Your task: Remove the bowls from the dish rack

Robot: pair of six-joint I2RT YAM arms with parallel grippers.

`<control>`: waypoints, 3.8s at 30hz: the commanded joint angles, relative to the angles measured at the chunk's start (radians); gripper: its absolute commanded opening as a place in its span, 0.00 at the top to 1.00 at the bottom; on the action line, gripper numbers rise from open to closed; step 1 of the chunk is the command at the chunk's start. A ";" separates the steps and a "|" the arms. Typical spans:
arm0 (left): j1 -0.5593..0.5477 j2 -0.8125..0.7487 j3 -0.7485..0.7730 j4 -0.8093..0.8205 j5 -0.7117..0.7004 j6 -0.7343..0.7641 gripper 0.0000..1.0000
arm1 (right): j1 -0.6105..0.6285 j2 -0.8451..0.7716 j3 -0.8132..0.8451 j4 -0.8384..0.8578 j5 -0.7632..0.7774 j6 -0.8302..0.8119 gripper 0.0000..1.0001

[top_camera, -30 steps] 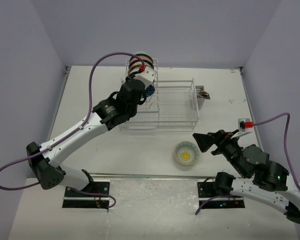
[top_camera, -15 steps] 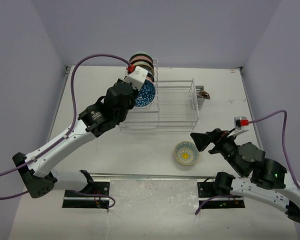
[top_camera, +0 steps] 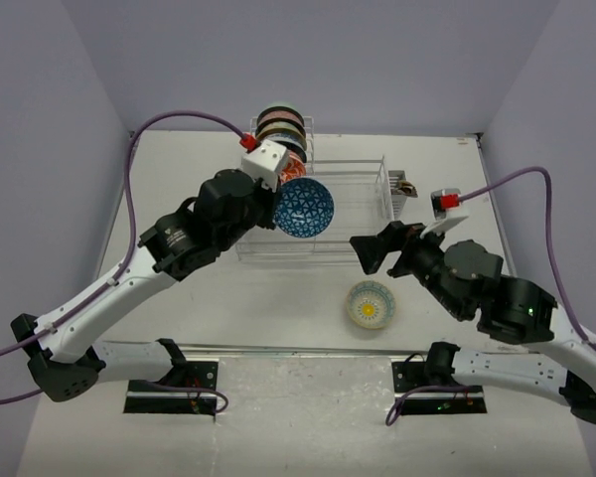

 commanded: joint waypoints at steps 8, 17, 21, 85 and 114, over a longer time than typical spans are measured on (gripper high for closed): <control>-0.040 -0.051 -0.022 0.038 0.154 -0.183 1.00 | -0.002 0.435 0.353 -0.171 0.138 -0.085 0.26; -0.048 -0.099 -0.071 0.056 0.155 -0.222 1.00 | -0.002 0.507 0.348 -0.160 0.145 -0.083 0.58; -0.048 -0.100 -0.073 0.050 0.137 -0.235 1.00 | -0.004 0.513 0.350 -0.146 0.151 -0.082 0.85; -0.048 -0.505 -0.320 -0.013 -0.119 -0.219 0.00 | -0.694 0.168 -0.471 -0.158 -0.535 0.211 1.00; -0.048 -0.488 -0.367 0.021 -0.162 -0.208 0.00 | -0.642 0.259 -0.534 0.035 -0.590 0.173 1.00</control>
